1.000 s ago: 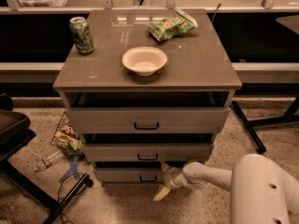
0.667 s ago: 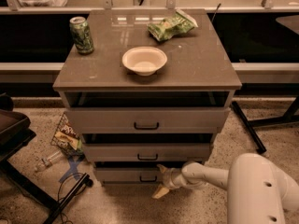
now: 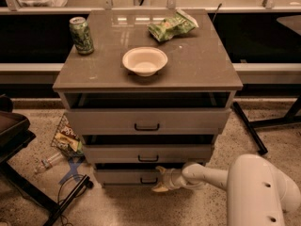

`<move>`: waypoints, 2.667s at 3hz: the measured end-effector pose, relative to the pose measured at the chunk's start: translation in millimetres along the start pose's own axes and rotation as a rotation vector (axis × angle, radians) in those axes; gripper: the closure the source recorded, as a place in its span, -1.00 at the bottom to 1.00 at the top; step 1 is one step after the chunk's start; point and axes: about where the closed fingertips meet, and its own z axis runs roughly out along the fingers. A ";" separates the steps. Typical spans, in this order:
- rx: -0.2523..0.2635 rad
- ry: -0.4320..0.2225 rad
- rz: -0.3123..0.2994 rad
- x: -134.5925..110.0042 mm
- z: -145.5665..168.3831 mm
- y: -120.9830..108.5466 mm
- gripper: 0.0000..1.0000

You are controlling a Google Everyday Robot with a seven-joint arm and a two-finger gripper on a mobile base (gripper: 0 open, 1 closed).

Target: Open bottom drawer

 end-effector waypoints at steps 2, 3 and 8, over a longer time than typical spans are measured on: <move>-0.002 -0.001 0.000 -0.7 0.7 0.8 -1.00; 0.001 0.021 -0.005 -3.6 3.7 -2.8 -1.00; -0.010 0.008 0.002 -3.5 6.4 6.4 0.73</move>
Offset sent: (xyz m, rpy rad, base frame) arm -0.0005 0.0009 -0.0002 0.0006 0.0009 0.0011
